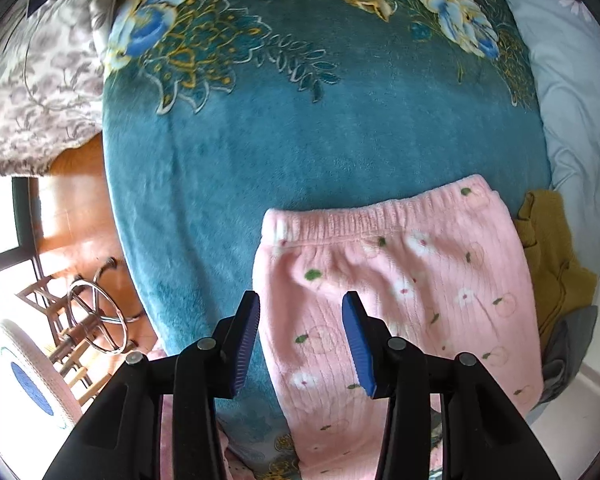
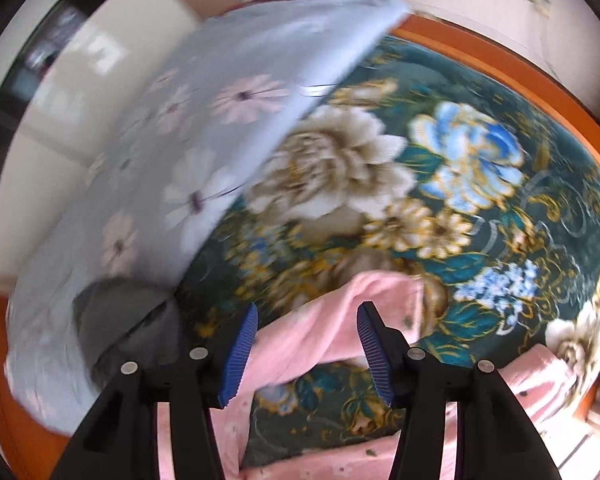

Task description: Fold clothes

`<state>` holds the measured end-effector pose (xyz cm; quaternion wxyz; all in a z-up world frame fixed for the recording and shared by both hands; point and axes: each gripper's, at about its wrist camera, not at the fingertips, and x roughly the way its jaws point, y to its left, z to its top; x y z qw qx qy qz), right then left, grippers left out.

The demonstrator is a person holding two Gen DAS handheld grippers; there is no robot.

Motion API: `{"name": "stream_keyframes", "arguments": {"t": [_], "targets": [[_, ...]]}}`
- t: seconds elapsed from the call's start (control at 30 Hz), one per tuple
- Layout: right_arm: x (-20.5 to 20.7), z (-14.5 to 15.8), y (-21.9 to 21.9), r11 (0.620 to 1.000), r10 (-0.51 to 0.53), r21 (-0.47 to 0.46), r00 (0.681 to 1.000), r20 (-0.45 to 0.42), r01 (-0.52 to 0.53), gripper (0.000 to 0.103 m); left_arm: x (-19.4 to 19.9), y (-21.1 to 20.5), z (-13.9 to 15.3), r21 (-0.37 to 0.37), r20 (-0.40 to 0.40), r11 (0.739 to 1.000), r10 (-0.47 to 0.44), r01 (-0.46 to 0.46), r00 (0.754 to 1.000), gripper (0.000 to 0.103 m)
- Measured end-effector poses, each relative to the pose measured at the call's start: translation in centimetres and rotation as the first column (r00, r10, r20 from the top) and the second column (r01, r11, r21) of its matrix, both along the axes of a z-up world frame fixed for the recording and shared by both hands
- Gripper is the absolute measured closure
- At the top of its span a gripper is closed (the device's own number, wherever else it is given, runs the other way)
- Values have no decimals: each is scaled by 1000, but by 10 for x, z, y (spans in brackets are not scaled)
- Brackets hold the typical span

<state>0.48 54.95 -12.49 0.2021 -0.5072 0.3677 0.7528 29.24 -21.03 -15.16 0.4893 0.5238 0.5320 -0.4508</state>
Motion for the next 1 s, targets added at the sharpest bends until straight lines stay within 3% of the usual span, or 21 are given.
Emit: {"name": "stream_keyframes", "arguments": {"t": [0.1, 0.2, 0.27, 0.33, 0.5, 0.6, 0.7, 0.8, 0.9, 1.0], "targets": [[-6, 3, -41, 991, 124, -43, 991, -39, -126, 47, 6, 8, 16, -29, -30, 999, -36, 35, 999, 60], [-15, -3, -105, 948, 296, -96, 952, -73, -302, 46, 14, 20, 39, -81, -46, 992, -96, 92, 994, 59], [-19, -15, -157, 894, 420, -131, 903, -86, -428, 45, 23, 32, 53, -107, -40, 985, -141, 136, 989, 59], [-18, -30, -218, 818, 548, -160, 833, -74, -552, 45, 31, 42, 62, -123, -34, 978, -176, 171, 984, 58], [3, -58, -335, 657, 737, -212, 676, -21, -723, 45, 53, 48, 61, -116, -61, 972, -213, 205, 975, 55], [19, -62, -389, 592, 795, -222, 606, 4, -775, 45, 63, 36, 35, -68, -97, 986, -160, 154, 982, 55], [24, -62, -432, 551, 831, -200, 554, 48, -810, 45, 60, 15, 1, 6, -125, 987, -157, 159, 980, 55], [19, -61, -467, 549, 836, -168, 541, 91, -819, 45, 52, -15, -32, 66, -141, 978, -187, 198, 972, 55], [3, -66, -511, 566, 824, -162, 552, 128, -808, 42, 43, -46, -65, 118, -139, 963, -225, 242, 964, 55], [-16, -83, -570, 545, 837, -165, 520, 170, -822, 42, 36, -59, -94, 173, -154, 933, -290, 315, 945, 55]]}}
